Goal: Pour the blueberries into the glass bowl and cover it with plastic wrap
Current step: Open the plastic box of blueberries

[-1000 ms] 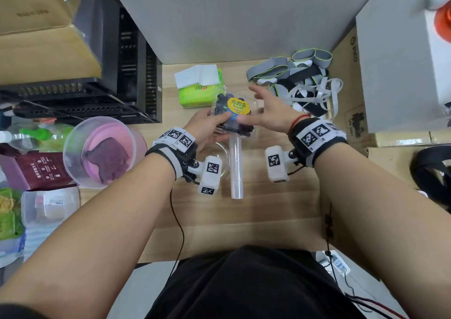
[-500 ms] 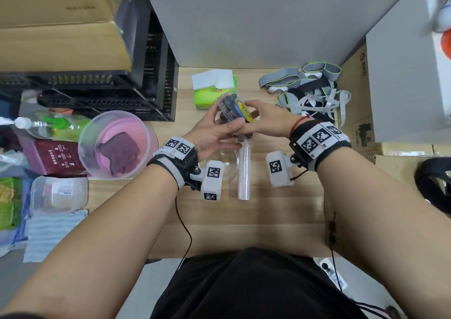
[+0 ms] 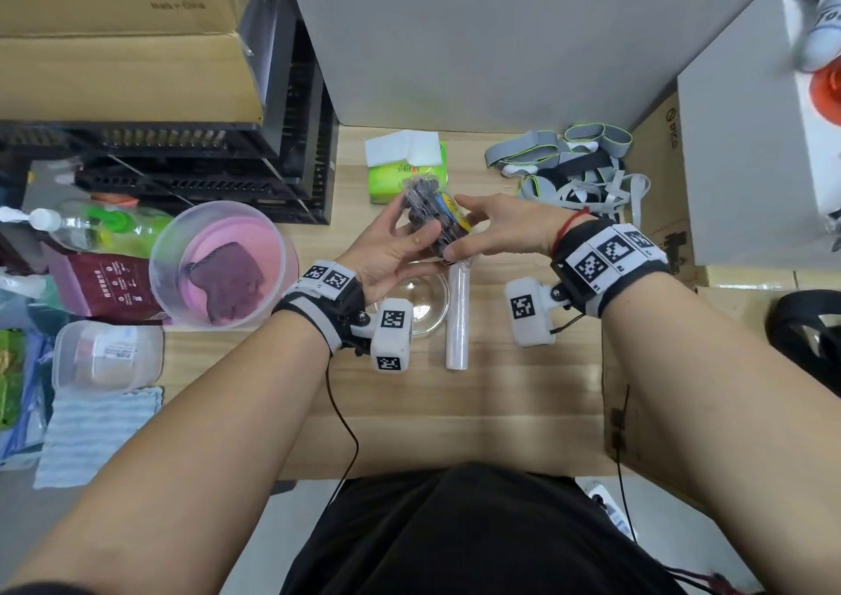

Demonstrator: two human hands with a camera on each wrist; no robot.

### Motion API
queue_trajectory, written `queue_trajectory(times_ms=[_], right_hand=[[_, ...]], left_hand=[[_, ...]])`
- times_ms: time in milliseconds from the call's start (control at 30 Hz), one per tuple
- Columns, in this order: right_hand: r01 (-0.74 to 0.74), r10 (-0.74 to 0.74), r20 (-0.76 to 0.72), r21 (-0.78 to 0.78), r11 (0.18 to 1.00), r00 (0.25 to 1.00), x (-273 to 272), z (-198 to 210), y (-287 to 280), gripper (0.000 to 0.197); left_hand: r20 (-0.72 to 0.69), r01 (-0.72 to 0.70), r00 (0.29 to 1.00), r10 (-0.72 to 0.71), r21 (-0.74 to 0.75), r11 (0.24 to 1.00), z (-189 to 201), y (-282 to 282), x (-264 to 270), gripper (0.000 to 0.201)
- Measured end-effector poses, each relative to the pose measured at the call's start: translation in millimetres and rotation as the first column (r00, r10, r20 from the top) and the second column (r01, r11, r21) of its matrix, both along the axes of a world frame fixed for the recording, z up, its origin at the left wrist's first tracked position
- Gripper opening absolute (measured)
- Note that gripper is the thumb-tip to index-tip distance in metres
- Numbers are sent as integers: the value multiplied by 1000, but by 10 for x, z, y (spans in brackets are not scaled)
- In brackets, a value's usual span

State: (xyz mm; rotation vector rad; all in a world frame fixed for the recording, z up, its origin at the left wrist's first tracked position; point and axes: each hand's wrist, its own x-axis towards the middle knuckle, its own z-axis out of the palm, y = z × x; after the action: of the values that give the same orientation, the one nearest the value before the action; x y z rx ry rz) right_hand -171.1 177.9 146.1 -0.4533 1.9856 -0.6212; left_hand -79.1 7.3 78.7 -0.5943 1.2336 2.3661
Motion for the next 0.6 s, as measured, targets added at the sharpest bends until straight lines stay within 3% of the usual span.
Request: queue_trajectory(times_ms=[300,600], right_hand=[[-14,13,36,38,999,999,7,-17,-16,63],[-3,1,69,26,1000,998,2,-7,-89,80]], left_hand=[[-18,45,999,-45,3,999,3,-26,11,74],[-17,56,998,-55,21,998,-10,-90,-28,70]])
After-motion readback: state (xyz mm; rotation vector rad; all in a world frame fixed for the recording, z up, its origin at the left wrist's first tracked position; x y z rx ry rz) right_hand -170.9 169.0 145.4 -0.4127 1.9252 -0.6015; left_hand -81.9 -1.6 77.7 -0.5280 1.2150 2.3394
